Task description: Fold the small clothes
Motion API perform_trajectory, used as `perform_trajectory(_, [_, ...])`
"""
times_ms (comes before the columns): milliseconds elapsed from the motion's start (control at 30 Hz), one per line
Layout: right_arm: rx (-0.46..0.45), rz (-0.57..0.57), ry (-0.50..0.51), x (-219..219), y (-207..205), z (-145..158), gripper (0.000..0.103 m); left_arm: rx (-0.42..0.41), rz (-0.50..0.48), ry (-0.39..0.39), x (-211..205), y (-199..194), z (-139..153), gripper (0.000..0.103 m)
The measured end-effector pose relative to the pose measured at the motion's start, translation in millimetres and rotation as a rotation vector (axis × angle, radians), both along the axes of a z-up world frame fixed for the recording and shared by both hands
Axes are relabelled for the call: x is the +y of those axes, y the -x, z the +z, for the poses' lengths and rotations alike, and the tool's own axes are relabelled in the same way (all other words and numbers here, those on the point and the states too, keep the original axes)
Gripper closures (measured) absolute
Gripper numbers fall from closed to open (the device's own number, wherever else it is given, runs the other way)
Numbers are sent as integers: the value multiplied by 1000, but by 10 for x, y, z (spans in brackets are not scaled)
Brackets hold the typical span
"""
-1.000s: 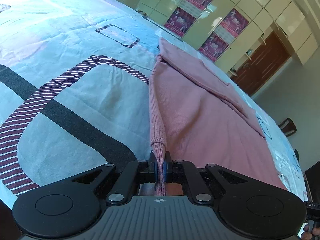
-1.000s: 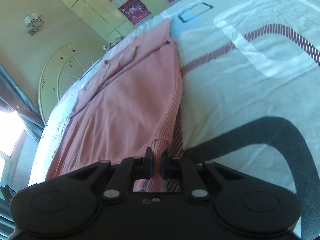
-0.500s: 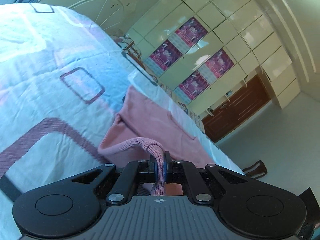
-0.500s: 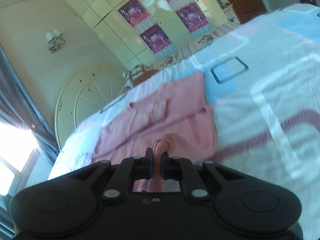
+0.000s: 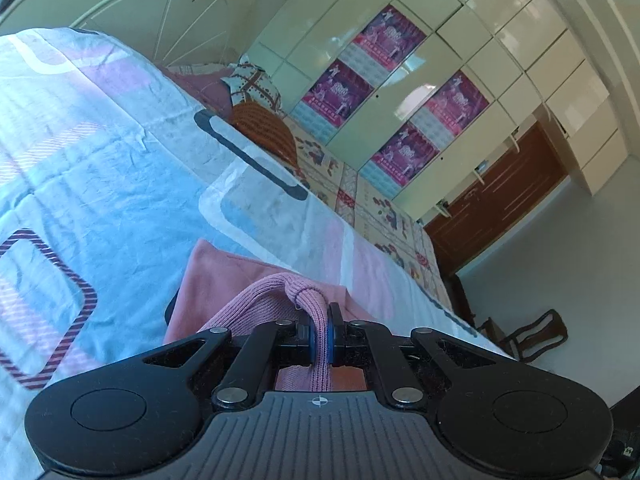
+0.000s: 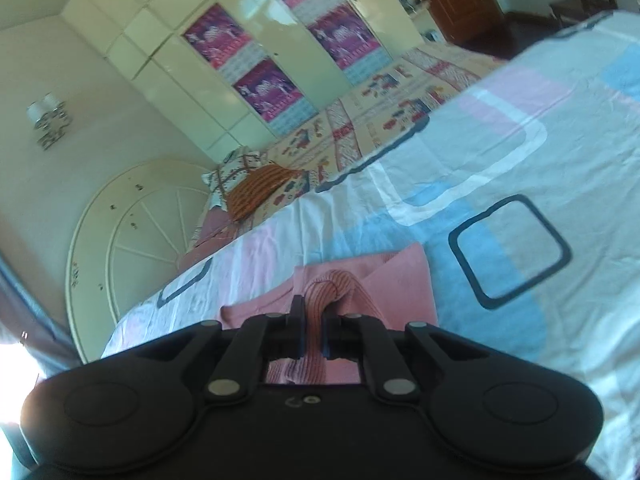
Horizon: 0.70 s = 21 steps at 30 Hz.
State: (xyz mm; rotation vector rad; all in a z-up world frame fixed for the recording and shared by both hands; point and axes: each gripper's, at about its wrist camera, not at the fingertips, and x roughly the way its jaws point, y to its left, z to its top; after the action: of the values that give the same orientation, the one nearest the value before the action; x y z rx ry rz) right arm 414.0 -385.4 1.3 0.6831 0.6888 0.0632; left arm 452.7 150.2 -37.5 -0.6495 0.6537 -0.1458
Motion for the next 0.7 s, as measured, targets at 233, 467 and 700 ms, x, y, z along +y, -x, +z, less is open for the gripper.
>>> perform_trajectory(233, [129, -26, -20, 29, -755, -571, 95, 113, -26, -12, -12, -750, -496, 98])
perform_trajectory(467, [166, -67, -65, -30, -1111, -939, 71, 128, -79, 81, -31, -1231, -866, 87])
perform_trajectory(700, [65, -86, 91, -58, -1131, -833, 33, -4, -91, -38, -60, -1252, -687, 9])
